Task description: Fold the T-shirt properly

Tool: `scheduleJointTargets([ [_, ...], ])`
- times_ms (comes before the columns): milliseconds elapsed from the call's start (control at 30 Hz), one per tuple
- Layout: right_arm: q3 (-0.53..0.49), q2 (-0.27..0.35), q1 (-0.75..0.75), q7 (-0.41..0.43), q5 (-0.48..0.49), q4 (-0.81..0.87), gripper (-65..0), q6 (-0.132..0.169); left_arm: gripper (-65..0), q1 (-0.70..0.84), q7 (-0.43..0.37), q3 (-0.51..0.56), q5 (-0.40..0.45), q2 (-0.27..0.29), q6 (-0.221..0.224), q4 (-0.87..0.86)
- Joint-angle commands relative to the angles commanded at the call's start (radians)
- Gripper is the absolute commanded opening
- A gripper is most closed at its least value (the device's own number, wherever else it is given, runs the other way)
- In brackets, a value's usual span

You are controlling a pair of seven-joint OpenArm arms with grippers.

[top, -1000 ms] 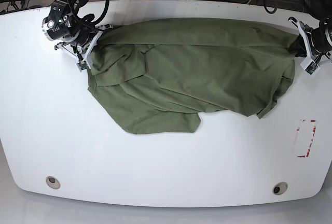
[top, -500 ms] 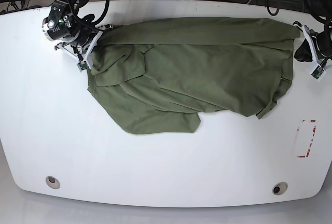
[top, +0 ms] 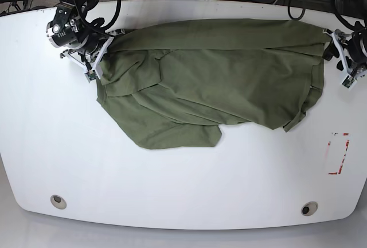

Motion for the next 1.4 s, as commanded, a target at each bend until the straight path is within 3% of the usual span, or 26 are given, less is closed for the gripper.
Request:
scheduleJointTargets([
  [200,0.000,0.000,0.002,0.000,0.000,0.000,-63.7,0.000,-25.8,-0.015,-0.005,0.041,0.014,0.048,0.000,-0.018],
  [600,0.000,0.000,-0.002,0.000,0.000,-0.002,-63.7,0.000,-25.8,-0.023,-0.008,0.104,0.091,0.052,0.000,-0.077],
  [1033,0.000,0.000,-0.002,0.002,0.000,-0.002,-63.7,0.000,-25.8,-0.018,-0.006,0.114,0.089,0.052,0.000,-0.101],
  [1400,0.000,0.000,0.000,0.002,0.000,-0.002,-63.7,0.000,-25.8,0.029,-0.003,0.189,0.084,0.043,0.000,-0.061],
])
